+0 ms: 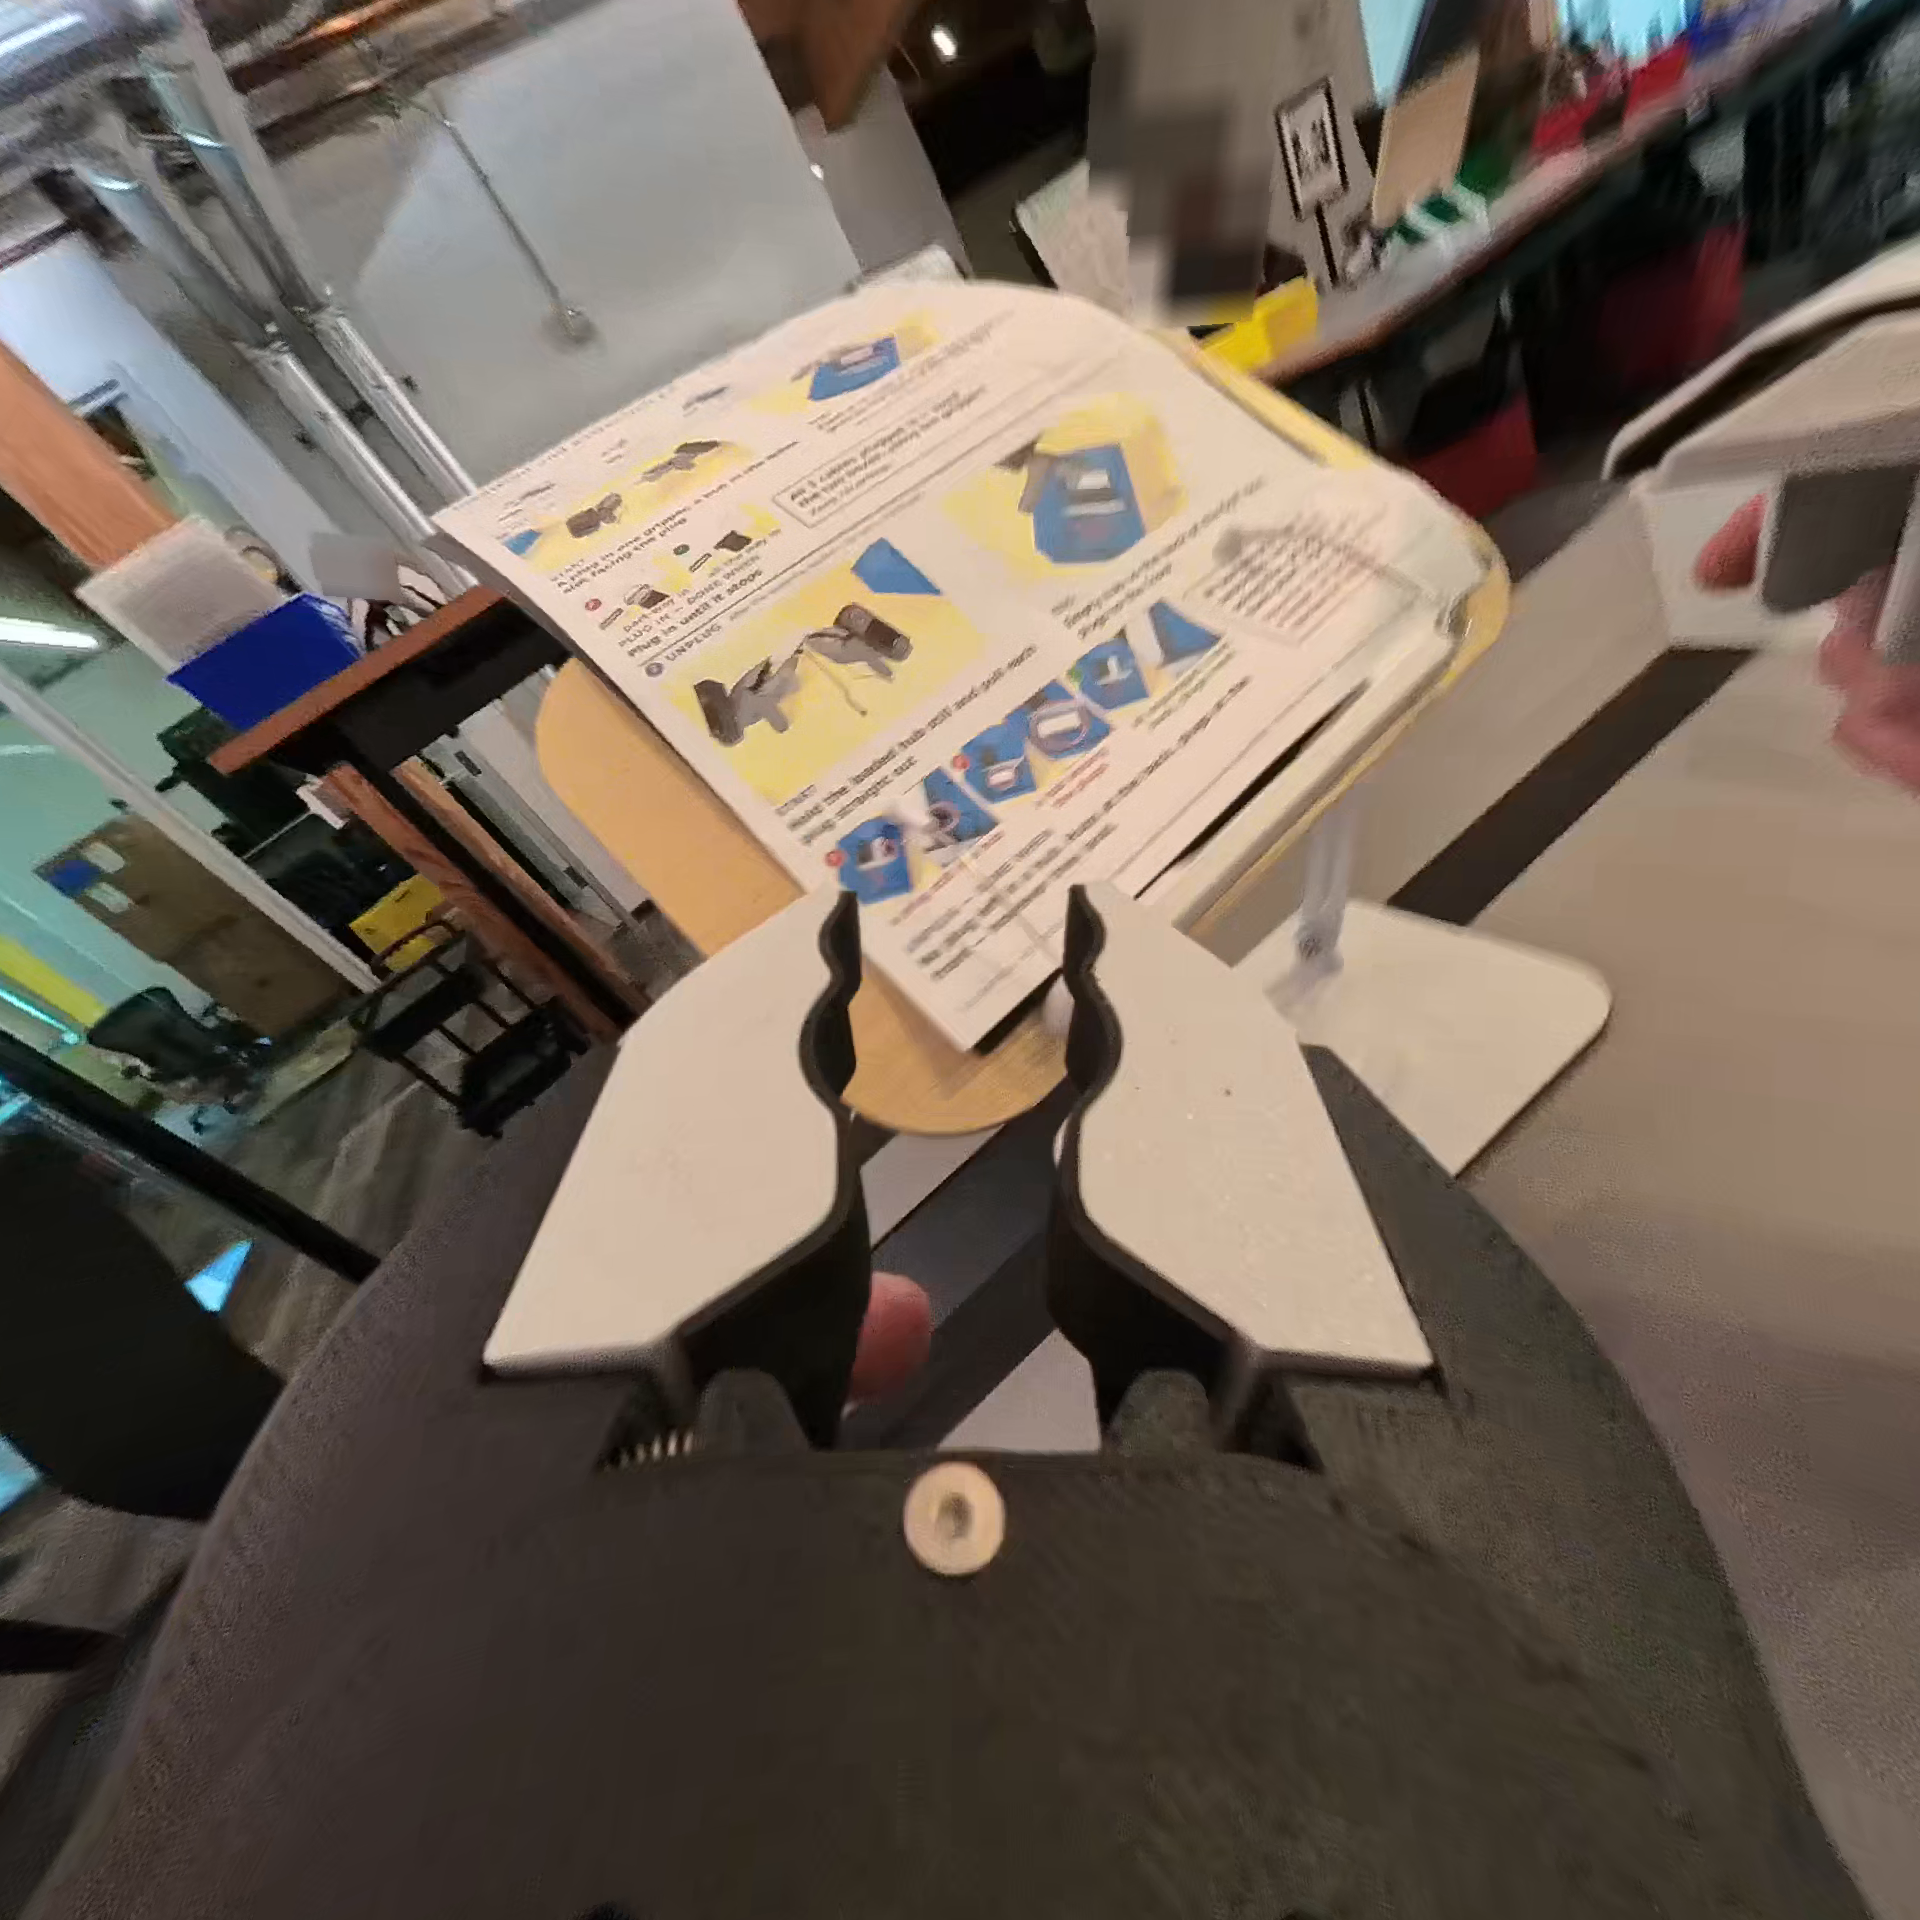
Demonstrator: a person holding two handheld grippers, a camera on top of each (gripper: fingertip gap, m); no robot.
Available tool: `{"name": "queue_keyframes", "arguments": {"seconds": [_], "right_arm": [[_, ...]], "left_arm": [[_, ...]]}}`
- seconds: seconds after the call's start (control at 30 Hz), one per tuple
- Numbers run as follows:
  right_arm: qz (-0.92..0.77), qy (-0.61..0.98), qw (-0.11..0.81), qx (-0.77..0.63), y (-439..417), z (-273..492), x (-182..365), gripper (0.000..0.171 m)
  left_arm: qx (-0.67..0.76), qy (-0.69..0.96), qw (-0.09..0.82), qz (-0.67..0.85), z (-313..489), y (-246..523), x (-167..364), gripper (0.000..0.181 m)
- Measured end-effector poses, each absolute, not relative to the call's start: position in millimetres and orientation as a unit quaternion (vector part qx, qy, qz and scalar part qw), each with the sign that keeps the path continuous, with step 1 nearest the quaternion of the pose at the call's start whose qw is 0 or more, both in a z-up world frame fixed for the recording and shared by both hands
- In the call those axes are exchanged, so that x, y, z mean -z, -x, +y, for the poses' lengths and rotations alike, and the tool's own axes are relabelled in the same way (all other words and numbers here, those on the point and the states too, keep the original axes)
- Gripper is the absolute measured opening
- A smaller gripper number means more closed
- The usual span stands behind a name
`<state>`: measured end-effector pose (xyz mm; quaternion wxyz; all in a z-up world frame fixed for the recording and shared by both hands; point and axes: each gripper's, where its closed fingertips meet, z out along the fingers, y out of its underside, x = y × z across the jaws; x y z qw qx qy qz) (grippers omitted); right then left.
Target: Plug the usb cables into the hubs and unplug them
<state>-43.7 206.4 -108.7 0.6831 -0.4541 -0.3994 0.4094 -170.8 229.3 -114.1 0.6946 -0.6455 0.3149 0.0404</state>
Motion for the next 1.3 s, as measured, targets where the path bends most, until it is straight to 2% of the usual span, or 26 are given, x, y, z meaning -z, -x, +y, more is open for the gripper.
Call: {"name": "queue_keyframes", "arguments": {"seconds": [0.13, 0.2, 0.47, 0.63, 0.8, 1.17, 1.3], "right_arm": [[-0.414, 0.462, 0.674, -0.402, 46.0, 207.6, 116.1, 0.006], [-0.419, 0.468, 0.669, -0.398, 46.9, 210.2, 121.6, 0.007], [-0.449, 0.49, 0.645, -0.377, 54.4, 215.7, 145.4, 0.006], [-0.461, 0.495, 0.634, -0.376, 59.7, 215.2, 154.4, 0.006], [-0.46, 0.5, 0.629, -0.378, 59.9, 218.5, 159.8, 0.006], [-0.466, 0.503, 0.625, -0.373, 63.2, 219.3, 165.5, 0.005], [-0.466, 0.505, 0.624, -0.372, 62.9, 220.9, 167.5, 0.006]], "left_arm": [[-0.124, 0.681, 0.6, 0.402, 231.7, 228.5, 125.8, 0.027], [-0.142, 0.696, 0.556, 0.432, 229.3, 261.2, 140.0, 0.017], [-0.17, 0.751, 0.356, 0.53, 242.2, 345.2, 227.7, 0.049], [-0.193, 0.739, 0.265, 0.589, 259.9, 365.1, 268.1, 0.057], [-0.192, 0.737, 0.225, 0.608, 275.6, 370.3, 285.0, 0.066], [-0.21, 0.722, 0.12, 0.648, 294.6, 386.6, 314.7, 0.056], [-0.223, 0.709, 0.125, 0.657, 297.5, 386.5, 314.6, 0.055]]}}
